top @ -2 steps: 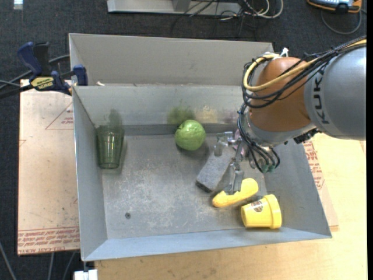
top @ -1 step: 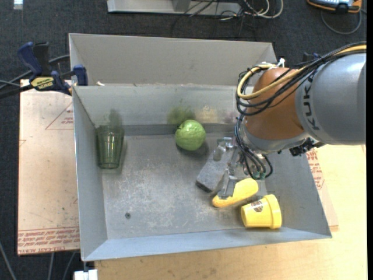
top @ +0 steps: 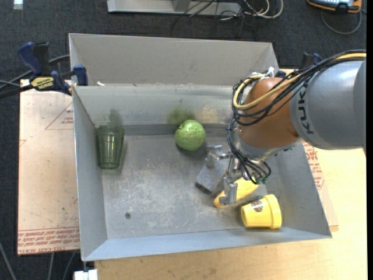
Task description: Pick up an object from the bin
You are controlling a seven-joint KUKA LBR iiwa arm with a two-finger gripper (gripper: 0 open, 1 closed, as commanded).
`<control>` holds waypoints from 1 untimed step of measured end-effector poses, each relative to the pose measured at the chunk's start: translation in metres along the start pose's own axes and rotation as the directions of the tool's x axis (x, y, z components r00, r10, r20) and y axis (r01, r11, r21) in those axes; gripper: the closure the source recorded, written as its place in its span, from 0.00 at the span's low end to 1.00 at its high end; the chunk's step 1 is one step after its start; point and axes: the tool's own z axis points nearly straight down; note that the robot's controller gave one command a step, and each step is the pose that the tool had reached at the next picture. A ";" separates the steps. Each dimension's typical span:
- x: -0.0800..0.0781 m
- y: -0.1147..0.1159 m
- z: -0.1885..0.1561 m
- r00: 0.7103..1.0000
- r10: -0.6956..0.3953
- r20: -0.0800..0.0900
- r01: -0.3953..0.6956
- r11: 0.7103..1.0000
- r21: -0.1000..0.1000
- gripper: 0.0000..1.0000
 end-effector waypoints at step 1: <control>0.028 -0.031 0.015 0.988 0.155 0.004 -0.155 0.988 -0.004 1.00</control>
Offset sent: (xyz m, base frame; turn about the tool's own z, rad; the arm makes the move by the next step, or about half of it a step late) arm 0.0000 0.0000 0.0000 0.0000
